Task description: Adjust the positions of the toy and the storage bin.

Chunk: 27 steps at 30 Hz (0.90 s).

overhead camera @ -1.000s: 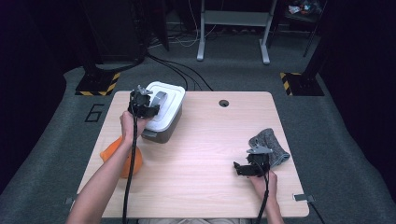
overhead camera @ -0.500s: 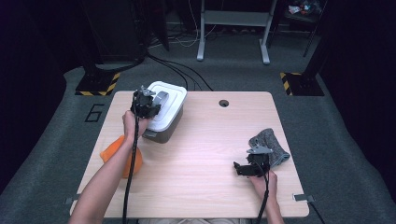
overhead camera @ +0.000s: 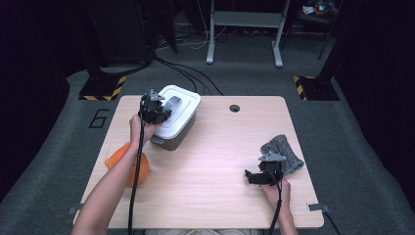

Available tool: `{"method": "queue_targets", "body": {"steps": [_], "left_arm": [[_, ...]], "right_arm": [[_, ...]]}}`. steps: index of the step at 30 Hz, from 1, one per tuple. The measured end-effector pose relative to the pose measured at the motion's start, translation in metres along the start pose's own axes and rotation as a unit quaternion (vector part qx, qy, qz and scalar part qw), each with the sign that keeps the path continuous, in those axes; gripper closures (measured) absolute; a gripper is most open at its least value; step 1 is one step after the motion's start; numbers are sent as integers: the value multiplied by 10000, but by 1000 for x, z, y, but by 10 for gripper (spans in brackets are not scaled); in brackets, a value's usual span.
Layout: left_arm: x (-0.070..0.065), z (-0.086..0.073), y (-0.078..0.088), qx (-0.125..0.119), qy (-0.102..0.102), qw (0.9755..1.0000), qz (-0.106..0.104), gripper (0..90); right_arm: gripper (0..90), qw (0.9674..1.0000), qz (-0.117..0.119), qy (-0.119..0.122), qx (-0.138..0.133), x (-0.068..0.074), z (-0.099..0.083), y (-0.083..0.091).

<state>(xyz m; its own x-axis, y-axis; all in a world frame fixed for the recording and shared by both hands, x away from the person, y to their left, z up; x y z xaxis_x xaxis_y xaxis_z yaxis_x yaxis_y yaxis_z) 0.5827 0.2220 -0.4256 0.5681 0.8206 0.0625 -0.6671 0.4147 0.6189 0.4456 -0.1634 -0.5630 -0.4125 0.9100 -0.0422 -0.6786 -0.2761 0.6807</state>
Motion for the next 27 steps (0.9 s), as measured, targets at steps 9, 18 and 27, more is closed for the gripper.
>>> {"method": "queue_targets", "body": {"steps": [9, 18, 27], "left_arm": [[-1, 0, -1, -60, 41, 9994, -343, 669], [-15, 2, -3, -117, -83, 9979, -638, 669], [-29, 5, -6, -148, -177, 9961, -850, 669]], "right_arm": [[73, 10000, -3, 2, 0, 0, 0, 0], [72, 10000, -9, 16, -11, 0, 0, 0], [73, 10000, -24, -2, -12, 0, 0, 0]]}}
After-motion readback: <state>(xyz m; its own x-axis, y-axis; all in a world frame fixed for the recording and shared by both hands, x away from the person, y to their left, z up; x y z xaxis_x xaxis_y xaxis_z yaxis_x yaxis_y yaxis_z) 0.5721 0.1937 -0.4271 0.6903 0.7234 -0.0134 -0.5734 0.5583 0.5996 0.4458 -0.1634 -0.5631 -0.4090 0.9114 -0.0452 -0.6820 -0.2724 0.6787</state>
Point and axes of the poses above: each handheld gripper's, and its own axes: y roughly backward along the jaws, z roughly out of its top, x roughly to its left, the point moved 5 cm from there along -y, roughly forward along the jaws, and after that the axes turned 4 degrees about -z, right-handed, at the moved point
